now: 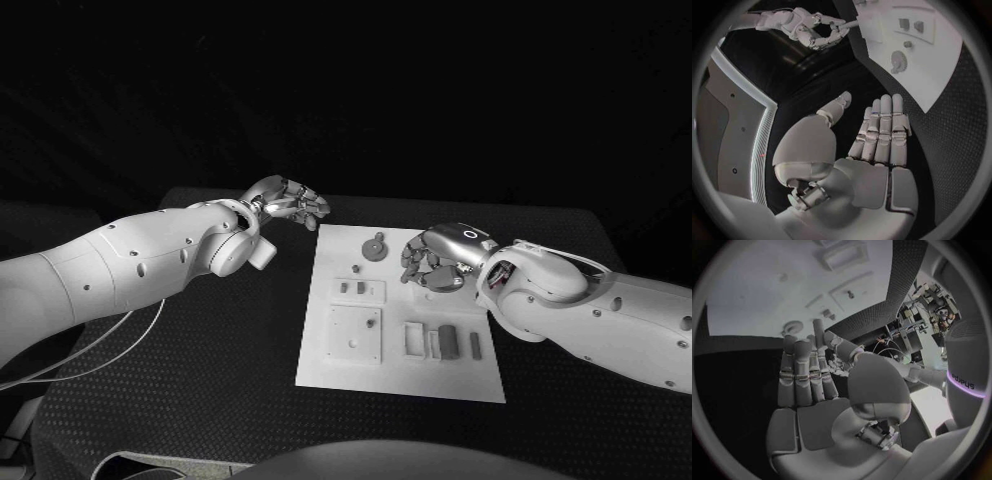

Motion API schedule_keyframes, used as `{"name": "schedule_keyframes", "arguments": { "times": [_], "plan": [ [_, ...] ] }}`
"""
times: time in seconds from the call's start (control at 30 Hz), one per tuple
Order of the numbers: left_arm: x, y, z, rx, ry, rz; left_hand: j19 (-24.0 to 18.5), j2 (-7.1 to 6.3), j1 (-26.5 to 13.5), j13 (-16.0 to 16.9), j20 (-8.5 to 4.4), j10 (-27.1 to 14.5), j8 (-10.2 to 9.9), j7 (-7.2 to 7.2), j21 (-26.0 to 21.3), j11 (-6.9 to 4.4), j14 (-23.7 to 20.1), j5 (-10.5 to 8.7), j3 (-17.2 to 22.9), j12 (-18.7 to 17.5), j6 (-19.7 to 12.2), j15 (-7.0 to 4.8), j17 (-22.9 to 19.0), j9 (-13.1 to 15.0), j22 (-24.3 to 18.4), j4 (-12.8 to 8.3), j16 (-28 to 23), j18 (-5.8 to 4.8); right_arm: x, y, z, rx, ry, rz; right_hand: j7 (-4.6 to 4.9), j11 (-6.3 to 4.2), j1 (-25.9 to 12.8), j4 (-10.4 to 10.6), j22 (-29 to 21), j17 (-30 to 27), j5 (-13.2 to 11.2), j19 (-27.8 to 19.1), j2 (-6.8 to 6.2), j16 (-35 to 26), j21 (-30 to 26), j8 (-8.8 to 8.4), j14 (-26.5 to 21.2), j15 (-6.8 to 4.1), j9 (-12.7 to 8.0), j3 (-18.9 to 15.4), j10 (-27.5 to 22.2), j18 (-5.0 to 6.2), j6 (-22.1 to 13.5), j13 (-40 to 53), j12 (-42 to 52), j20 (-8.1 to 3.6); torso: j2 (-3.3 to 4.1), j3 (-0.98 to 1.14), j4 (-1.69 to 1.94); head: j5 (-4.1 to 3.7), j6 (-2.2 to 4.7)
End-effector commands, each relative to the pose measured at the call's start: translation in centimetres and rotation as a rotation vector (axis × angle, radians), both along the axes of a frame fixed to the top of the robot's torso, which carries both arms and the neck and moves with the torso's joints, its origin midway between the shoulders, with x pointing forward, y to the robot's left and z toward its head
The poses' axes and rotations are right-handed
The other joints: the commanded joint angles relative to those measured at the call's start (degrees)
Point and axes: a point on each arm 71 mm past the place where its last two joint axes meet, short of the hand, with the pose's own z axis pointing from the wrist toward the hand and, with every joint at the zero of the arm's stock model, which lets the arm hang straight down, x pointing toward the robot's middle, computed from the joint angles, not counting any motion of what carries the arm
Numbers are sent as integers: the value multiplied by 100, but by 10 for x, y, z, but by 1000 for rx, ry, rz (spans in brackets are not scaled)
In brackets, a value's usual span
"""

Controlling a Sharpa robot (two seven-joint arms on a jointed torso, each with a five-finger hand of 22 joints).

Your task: Assemble the parts on the task board

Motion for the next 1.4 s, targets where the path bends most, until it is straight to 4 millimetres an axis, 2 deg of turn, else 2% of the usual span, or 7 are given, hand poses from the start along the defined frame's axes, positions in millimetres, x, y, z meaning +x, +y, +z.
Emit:
{"name": "schedule_keyframes", "arguments": {
  "times": [0.03, 0.23, 0.4, 0.47, 0.63, 1.0, 1.4],
  "plan": [
    [0, 0, 1, -15, -2, -4, 17, -13, -43, -8, 9, -43, 25, 1, -35, -6, 21, 6, -17, 1, 2, 15, 9, -9, 9, 33, -36, 91, -6, 15, -2, 25, 24, 62, -44, 0, 42, 0, 131, 7, 18, 27, 53, 37, 21, 27, -4, -39, 119, 32, 45, 69, 74, 9, 29, -2, 1, 8, -3, 39, -12],
    [1, -1, 1, -17, -4, -3, 17, -14, -42, -8, 9, -39, 28, -1, -37, -8, 22, 6, -17, 3, 6, 15, 15, -9, 10, 33, -41, 92, -18, 41, -13, 21, 31, 129, -43, 0, 42, -1, 130, 7, 19, 24, 54, 36, 20, 23, -8, -39, 121, 35, 41, 69, 70, 11, 23, -2, 1, -3, -8, 61, -10],
    [1, -5, 1, -20, -3, -9, 17, -15, -41, -9, 9, -37, 30, -4, -38, -9, 23, 6, -17, 4, 8, 15, 20, -10, 10, 33, -45, 92, -34, 63, -34, 5, 65, 189, -43, 0, 44, -3, 129, 7, 19, 22, 53, 37, 19, 21, -11, -39, 122, 38, 40, 69, 69, 12, 20, -3, 2, 4, 10, 86, -16],
    [1, -5, 1, -20, -2, -10, 18, -15, -41, -9, 9, -37, 30, -4, -39, -9, 23, 6, -17, 4, 9, 15, 21, -10, 10, 33, -46, 92, -39, 69, -42, -1, 74, 201, -43, 0, 45, -3, 129, 7, 19, 22, 53, 37, 19, 21, -11, -39, 122, 39, 40, 69, 69, 12, 19, -3, 2, 4, 18, 104, -29],
    [1, -6, 1, -21, -1, -12, 17, -15, -41, -9, 9, -36, 32, -5, -40, -10, 23, 6, -18, 4, 10, 15, 25, -10, 11, 34, -49, 91, -48, 79, -56, -27, 88, 227, -43, 0, 47, -4, 129, 7, 19, 21, 53, 37, 19, 20, -12, -39, 123, 41, 40, 69, 68, 14, 17, -4, 2, 3, 7, 172, -50],
    [1, -8, 1, -22, 1, -17, 17, -15, -41, -10, 10, -35, 34, -7, -43, -10, 23, 6, -18, 5, 12, 15, 32, -10, 12, 36, -55, 91, -57, 92, -72, -62, 90, 238, -43, 0, 47, -6, 129, 8, 19, 21, 50, 39, 20, 18, -14, -40, 125, 42, 40, 69, 68, 16, 14, -4, 2, 11, 0, 224, -85],
    [1, -7, 1, -22, 3, -19, 16, -13, -41, -12, 11, -35, 35, -7, -48, -10, 22, 6, -18, 4, 12, 16, 41, -12, 12, 38, -64, 90, -55, 90, -77, -88, 90, 231, -44, -2, 51, -9, 130, 9, 18, 22, 46, 42, 22, 17, -15, -41, 129, 43, 43, 69, 70, 21, 10, -6, 5, 5, -1, 234, -105]
  ]
}}
